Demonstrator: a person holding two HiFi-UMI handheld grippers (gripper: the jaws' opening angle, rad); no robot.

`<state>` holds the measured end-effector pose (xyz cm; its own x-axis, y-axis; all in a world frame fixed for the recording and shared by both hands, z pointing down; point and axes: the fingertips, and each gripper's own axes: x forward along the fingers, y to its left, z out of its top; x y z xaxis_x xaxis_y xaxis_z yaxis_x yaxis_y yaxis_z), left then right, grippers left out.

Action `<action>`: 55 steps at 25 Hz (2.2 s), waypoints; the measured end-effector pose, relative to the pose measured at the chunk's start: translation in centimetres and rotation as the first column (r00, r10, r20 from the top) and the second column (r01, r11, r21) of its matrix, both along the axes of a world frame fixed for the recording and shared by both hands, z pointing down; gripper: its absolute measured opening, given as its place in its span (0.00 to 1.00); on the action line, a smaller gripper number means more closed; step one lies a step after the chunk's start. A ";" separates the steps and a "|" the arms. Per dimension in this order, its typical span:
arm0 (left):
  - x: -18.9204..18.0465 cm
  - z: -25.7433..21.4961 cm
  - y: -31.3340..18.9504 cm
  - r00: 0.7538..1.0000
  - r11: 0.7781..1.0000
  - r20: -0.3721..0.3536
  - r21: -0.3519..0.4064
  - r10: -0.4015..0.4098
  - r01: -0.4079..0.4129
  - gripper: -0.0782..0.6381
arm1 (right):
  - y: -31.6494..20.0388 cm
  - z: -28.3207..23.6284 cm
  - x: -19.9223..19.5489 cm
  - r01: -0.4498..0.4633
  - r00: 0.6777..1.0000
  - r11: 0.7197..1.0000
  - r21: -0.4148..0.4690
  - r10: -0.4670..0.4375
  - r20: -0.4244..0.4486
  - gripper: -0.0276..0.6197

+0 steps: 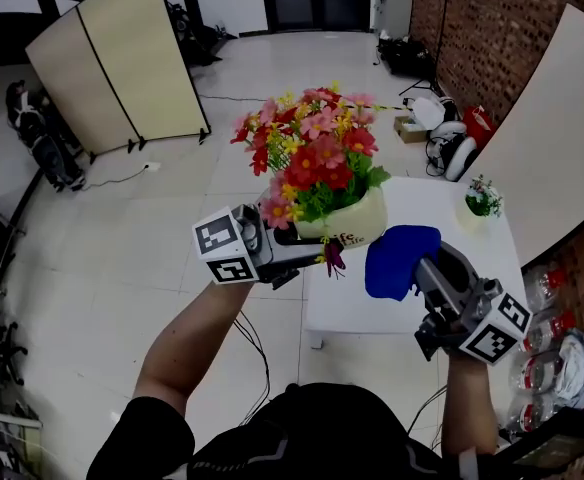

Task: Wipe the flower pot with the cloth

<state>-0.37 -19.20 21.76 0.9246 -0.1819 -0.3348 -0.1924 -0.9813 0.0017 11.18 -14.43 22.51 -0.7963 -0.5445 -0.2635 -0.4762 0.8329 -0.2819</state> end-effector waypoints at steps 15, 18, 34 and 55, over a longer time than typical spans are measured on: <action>-3.0 10.1 1.9 0.997 0.999 0.073 -0.039 -0.001 0.004 0.84 | -0.1 5.1 -1.2 -0.081 0.993 0.993 -0.091 0.072 -0.092 0.19; -3.3 13.9 1.7 0.998 0.997 0.060 -0.072 0.003 0.001 0.84 | -0.5 7.5 -0.9 -0.095 0.991 0.989 -0.118 0.082 -0.108 0.19; -2.8 36.7 0.0 0.983 0.991 0.184 -0.132 -0.006 0.031 0.84 | -3.7 22.6 -0.9 -0.109 0.977 0.975 -0.196 0.069 -0.203 0.19; -0.1 44.2 0.6 0.957 0.994 0.284 -0.103 0.062 -0.034 0.84 | -5.6 26.1 0.5 -0.159 0.953 0.927 -0.340 0.055 -0.297 0.19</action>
<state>-0.45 -18.59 65.96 0.9875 -0.1530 -0.0376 -0.1511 -0.9874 0.0478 11.68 -20.02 48.63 -0.7402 -0.6462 0.1860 -0.6588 0.6414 -0.3932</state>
